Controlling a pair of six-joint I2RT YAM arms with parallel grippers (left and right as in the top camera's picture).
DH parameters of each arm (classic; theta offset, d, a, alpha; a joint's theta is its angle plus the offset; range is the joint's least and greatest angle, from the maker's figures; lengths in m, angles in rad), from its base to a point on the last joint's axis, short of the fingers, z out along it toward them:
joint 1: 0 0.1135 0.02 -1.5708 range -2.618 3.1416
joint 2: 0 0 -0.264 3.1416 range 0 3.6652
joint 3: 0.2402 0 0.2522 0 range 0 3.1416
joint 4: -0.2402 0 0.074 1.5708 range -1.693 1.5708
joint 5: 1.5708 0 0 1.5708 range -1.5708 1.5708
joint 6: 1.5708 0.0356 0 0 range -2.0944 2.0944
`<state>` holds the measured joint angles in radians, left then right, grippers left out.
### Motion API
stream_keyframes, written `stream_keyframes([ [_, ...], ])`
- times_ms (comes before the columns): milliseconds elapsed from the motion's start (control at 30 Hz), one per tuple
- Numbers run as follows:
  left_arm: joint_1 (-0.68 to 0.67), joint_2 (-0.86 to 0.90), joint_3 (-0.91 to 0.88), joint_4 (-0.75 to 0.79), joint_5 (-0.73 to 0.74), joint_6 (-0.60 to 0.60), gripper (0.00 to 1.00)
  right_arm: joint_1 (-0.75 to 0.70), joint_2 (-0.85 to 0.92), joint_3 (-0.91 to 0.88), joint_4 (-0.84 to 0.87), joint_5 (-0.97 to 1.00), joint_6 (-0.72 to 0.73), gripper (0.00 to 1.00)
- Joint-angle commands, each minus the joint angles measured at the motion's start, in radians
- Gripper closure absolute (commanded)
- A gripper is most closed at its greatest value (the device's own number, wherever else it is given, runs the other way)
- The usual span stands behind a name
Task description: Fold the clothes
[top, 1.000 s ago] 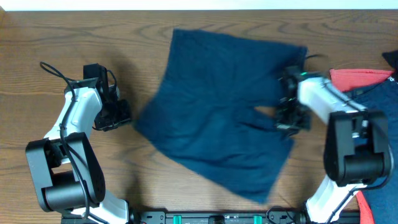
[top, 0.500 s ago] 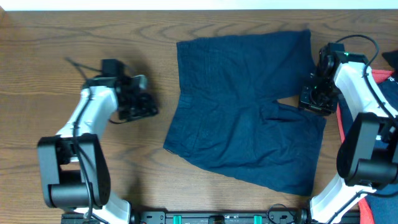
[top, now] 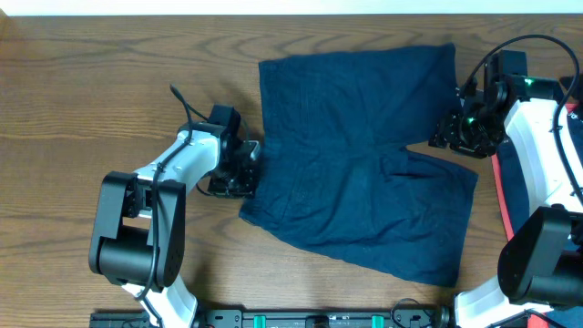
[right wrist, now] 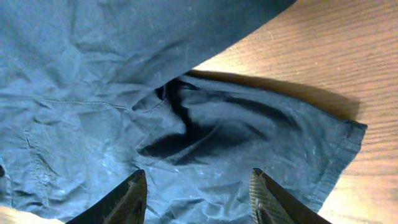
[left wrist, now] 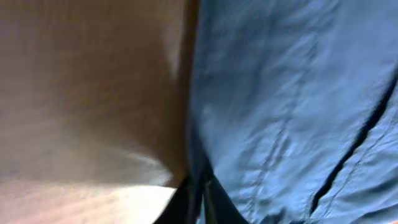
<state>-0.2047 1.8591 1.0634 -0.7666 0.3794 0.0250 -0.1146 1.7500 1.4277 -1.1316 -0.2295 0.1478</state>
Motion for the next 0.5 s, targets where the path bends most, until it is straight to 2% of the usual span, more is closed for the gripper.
stream_keyframes([
  [0,0.026,0.009,-0.005,-0.076,-0.235,-0.120,0.94,0.010,-0.013,0.016,0.014,-0.015,-0.014,0.48],
  [100,0.099,0.009,0.003,-0.206,-0.484,-0.286,0.94,0.025,-0.013,0.016,0.045,-0.015,-0.011,0.49],
  [200,0.210,0.009,0.003,-0.284,-0.573,-0.300,0.94,0.049,-0.013,0.015,0.098,-0.015,-0.011,0.50],
  [267,0.289,0.009,0.003,-0.296,-0.563,-0.300,0.94,0.071,-0.012,0.010,0.148,-0.015,-0.010,0.51],
  [467,0.418,0.006,0.003,-0.274,-0.346,-0.200,0.94,0.164,-0.001,-0.071,0.393,0.056,0.027,0.47],
])
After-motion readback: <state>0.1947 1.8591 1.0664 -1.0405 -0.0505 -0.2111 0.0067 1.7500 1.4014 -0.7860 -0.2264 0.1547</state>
